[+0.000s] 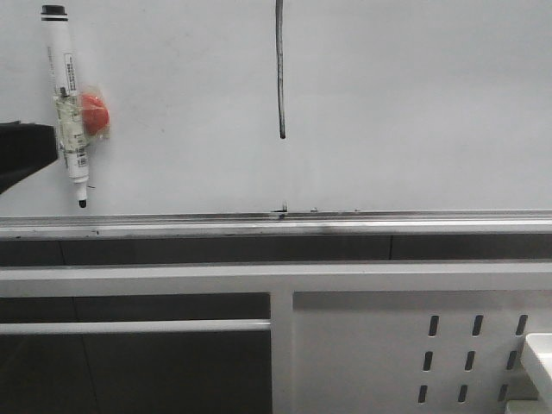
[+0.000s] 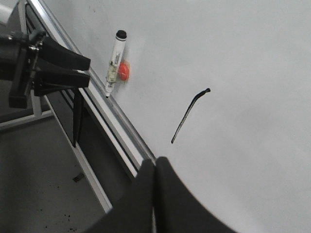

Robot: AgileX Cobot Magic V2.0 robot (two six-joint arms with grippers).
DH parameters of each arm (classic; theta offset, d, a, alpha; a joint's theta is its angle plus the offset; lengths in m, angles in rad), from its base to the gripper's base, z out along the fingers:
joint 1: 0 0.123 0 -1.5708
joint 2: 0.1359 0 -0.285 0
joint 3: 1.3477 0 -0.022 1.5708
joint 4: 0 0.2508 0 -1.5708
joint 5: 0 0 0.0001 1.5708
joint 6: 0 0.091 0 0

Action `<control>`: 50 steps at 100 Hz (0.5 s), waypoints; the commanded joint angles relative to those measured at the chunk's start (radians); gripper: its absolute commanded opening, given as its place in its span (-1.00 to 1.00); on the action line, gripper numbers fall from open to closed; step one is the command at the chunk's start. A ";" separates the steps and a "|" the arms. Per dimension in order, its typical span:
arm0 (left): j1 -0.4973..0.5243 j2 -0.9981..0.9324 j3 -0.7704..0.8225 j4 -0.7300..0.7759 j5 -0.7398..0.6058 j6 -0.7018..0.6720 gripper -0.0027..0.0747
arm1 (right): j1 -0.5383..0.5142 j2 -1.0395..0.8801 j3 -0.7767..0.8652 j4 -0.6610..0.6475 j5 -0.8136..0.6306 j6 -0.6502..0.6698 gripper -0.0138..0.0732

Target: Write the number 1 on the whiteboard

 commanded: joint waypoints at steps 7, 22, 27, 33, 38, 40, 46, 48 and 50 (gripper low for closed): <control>-0.001 -0.107 0.055 0.044 -0.225 -0.001 -0.84 | -0.001 -0.075 0.029 -0.016 -0.172 -0.003 -0.82; -0.001 -0.178 0.102 0.044 -0.219 0.016 -0.98 | -0.001 -0.237 0.191 -0.016 -0.366 -0.002 -0.82; -0.001 -0.189 0.100 0.039 -0.185 0.023 -0.98 | -0.001 -0.293 0.256 -0.016 -0.376 0.007 -0.82; -0.001 -0.189 0.100 0.039 -0.184 0.031 -0.98 | -0.001 -0.343 0.350 0.009 -0.376 0.031 -0.82; -0.001 -0.189 0.100 0.039 -0.179 0.039 -0.98 | -0.001 -0.382 0.426 0.041 -0.383 0.073 -0.82; -0.001 -0.187 0.100 0.041 -0.176 0.041 -0.98 | -0.001 -0.397 0.458 0.053 -0.390 0.084 -0.82; -0.001 -0.187 0.100 0.041 -0.167 0.041 -0.98 | -0.001 -0.429 0.544 0.061 -0.422 0.138 -0.82; -0.001 -0.187 0.100 0.041 -0.165 0.041 -0.98 | -0.001 -0.435 0.574 0.067 -0.431 0.148 -0.82; -0.001 -0.187 0.100 0.041 -0.165 0.041 -0.98 | -0.001 -0.441 0.602 0.072 -0.436 0.150 -0.82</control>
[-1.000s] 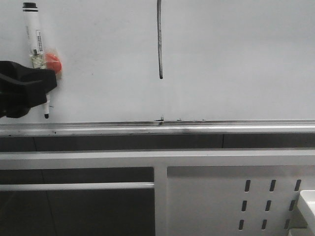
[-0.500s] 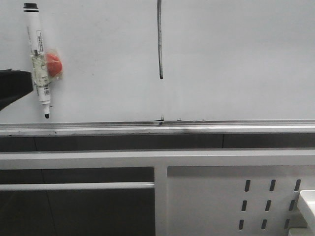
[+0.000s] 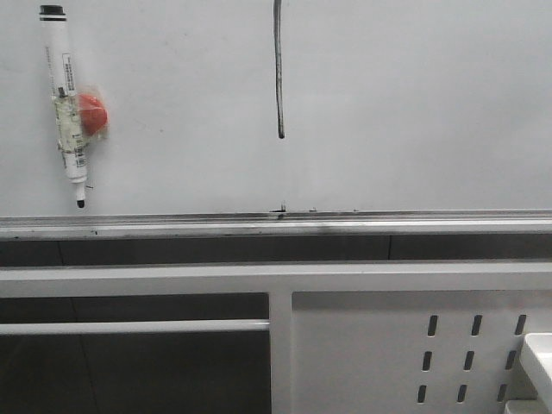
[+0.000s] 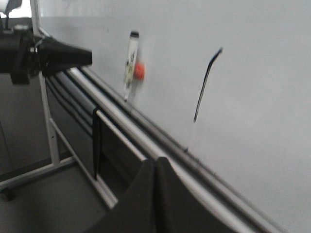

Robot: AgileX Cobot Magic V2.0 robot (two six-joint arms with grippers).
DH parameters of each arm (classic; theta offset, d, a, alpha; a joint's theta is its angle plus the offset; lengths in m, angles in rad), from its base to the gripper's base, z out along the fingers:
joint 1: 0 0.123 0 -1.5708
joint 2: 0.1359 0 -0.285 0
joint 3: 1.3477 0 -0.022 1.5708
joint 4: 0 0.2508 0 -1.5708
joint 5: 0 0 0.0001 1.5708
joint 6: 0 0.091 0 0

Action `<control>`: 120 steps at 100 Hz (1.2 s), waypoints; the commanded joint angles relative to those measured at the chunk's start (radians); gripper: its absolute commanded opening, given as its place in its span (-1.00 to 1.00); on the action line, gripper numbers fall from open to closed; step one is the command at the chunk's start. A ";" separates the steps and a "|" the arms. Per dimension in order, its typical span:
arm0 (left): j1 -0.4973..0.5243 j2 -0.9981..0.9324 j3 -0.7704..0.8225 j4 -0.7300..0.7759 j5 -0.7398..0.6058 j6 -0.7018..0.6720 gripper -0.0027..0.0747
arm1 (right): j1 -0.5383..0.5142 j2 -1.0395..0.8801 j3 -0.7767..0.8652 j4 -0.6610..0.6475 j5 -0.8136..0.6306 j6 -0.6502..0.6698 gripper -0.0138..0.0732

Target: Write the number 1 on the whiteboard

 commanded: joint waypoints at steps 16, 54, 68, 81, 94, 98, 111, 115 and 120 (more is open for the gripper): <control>-0.001 -0.009 0.033 -0.002 -0.152 0.012 -0.98 | -0.001 -0.033 0.208 0.077 -0.196 0.052 -0.82; -0.001 -0.009 -0.224 0.042 0.199 0.161 -0.98 | -0.001 -0.033 0.211 0.120 -0.264 0.052 -0.82; -0.001 -0.037 -0.356 0.083 0.446 0.172 -0.98 | -0.001 -0.033 0.211 0.120 -0.264 0.052 -0.82; -0.001 -0.120 -0.436 0.082 0.655 0.269 -0.98 | -0.001 -0.033 0.211 0.120 -0.264 0.052 -0.82; -0.001 -0.259 -0.471 0.075 0.834 0.294 -0.98 | -0.001 -0.033 0.211 0.120 -0.264 0.052 -0.82; -0.001 -0.312 -0.470 0.073 0.885 0.294 -0.98 | -0.001 -0.033 0.211 0.120 -0.264 0.052 -0.82; -0.001 -0.462 -0.470 0.047 1.130 0.294 -0.98 | -0.001 -0.033 0.211 0.120 -0.264 0.052 -0.82; -0.001 -0.497 -0.470 0.045 1.199 0.294 -0.98 | -0.001 -0.033 0.211 0.120 -0.264 0.052 -0.82; -0.001 -0.545 -0.470 0.035 1.245 0.294 -0.98 | -0.001 -0.033 0.211 0.120 -0.264 0.052 -0.82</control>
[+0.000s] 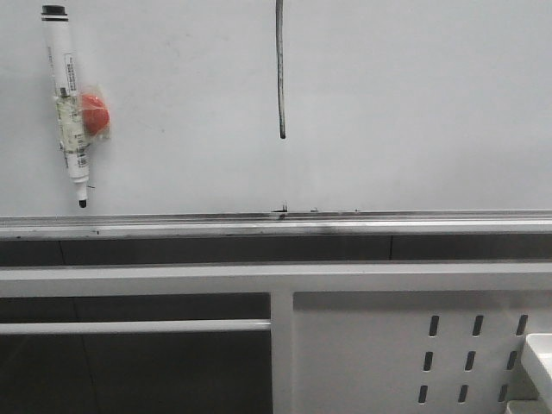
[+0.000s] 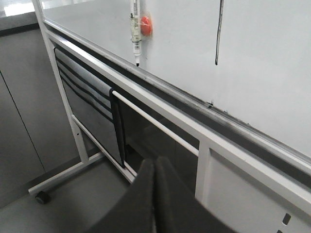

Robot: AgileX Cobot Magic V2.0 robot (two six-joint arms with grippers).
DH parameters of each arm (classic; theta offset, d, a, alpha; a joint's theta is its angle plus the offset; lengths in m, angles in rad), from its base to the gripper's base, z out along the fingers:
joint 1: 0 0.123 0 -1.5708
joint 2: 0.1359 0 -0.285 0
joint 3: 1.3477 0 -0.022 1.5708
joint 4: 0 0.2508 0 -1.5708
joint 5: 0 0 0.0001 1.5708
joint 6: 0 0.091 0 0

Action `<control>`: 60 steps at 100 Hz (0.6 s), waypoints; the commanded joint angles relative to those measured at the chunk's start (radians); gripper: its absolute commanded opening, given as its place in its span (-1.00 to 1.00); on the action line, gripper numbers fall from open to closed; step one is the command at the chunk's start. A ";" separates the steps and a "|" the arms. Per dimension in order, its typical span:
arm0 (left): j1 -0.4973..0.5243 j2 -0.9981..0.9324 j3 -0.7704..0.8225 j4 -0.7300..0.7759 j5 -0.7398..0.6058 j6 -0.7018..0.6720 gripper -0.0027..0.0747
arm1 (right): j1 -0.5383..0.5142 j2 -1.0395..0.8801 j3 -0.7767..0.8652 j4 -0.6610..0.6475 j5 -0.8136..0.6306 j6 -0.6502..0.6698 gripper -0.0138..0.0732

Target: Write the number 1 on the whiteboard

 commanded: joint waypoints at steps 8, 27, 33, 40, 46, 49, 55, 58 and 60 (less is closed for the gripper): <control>-0.001 -0.139 -0.033 -0.038 0.077 0.001 -0.98 | -0.001 0.003 -0.026 0.000 -0.084 -0.002 -0.82; -0.001 -0.217 -0.033 0.124 0.084 0.024 -0.98 | -0.001 0.003 -0.026 0.000 -0.084 -0.002 -0.82; -0.001 -0.225 -0.033 0.124 0.107 0.021 -0.98 | -0.001 0.003 -0.026 0.000 -0.084 -0.002 -0.82; 0.012 -0.236 -0.033 0.169 0.151 -0.001 -0.98 | -0.001 0.003 -0.026 0.000 -0.084 -0.002 -0.82; 0.045 -0.245 -0.033 0.221 0.162 -0.091 -0.98 | -0.001 0.003 -0.026 0.000 -0.084 -0.002 -0.82; 0.074 -0.251 -0.033 0.244 0.162 -0.147 -0.98 | -0.001 0.003 -0.026 0.000 -0.084 -0.002 -0.82; 0.130 -0.262 -0.033 0.295 0.162 -0.257 -0.98 | -0.001 0.003 -0.026 0.000 -0.084 -0.002 -0.82; 0.166 -0.261 -0.025 0.308 0.149 -0.288 -0.98 | -0.001 0.003 -0.026 0.000 -0.084 -0.002 -0.82; 0.181 -0.261 -0.018 0.316 0.142 -0.304 -0.98 | -0.001 0.003 -0.026 0.000 -0.084 -0.002 -0.82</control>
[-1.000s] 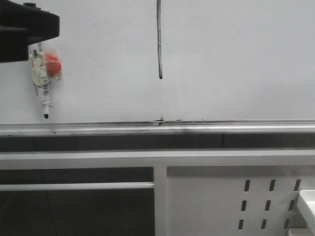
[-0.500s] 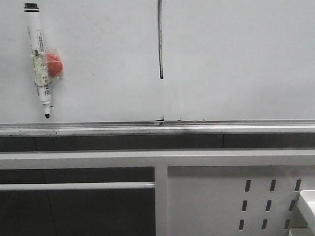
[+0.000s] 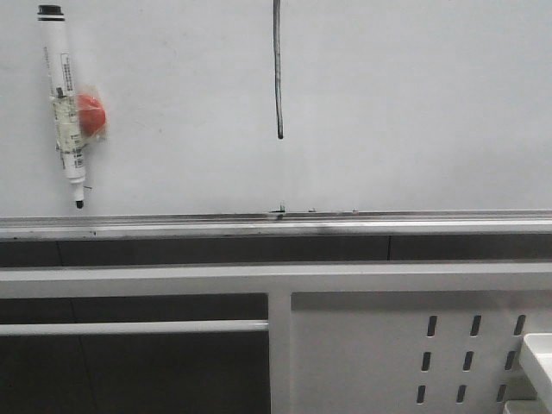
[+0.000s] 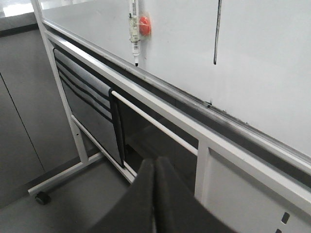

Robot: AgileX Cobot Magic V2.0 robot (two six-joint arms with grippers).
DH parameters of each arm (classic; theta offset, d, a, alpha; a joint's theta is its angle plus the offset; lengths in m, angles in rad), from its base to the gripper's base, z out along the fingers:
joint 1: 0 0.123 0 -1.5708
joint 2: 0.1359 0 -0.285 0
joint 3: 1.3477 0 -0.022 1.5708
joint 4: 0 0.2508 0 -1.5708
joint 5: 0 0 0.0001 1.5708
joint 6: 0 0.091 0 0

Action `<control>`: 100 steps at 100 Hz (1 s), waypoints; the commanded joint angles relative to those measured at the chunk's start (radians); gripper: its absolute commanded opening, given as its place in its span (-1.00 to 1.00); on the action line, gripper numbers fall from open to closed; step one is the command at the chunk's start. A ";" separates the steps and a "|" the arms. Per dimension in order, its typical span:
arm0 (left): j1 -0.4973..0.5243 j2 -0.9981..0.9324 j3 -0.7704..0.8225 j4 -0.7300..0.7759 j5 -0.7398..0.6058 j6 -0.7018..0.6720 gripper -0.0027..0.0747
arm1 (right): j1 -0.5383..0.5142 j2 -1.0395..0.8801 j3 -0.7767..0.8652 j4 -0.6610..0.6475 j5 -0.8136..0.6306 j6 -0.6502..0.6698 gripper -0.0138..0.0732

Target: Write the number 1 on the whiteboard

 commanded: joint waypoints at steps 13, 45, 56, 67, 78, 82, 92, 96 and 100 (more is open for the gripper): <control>0.183 0.001 0.042 0.056 -0.162 -0.177 -0.98 | -0.001 0.003 -0.026 -0.002 -0.084 0.000 -0.82; 0.438 -0.018 0.327 -0.200 -0.640 -0.255 -0.98 | -0.001 0.003 -0.026 -0.002 -0.084 0.000 -0.82; 0.462 -0.061 0.416 -0.226 -0.750 -0.259 -0.98 | -0.001 0.003 -0.026 -0.002 -0.084 0.000 -0.82; 0.476 -0.133 0.473 -0.228 -0.700 -0.259 -0.98 | -0.001 0.003 -0.026 -0.002 -0.084 0.000 -0.82; 0.514 -0.227 0.471 -0.214 -0.486 -0.253 -0.98 | -0.001 0.003 -0.026 -0.002 -0.084 0.000 -0.82; 0.529 -0.274 0.471 -0.198 -0.412 -0.253 -0.98 | -0.001 0.003 -0.026 -0.002 -0.084 0.000 -0.82; 0.562 -0.398 0.471 -0.112 -0.254 -0.253 -0.98 | -0.001 0.003 -0.026 -0.002 -0.084 0.000 -0.82; 0.564 -0.427 0.471 -0.061 -0.220 -0.253 -0.98 | -0.001 0.003 -0.026 -0.002 -0.084 0.000 -0.82; 0.564 -0.409 0.471 -0.013 -0.218 -0.253 -0.98 | -0.001 0.003 -0.026 -0.002 -0.082 0.000 -0.82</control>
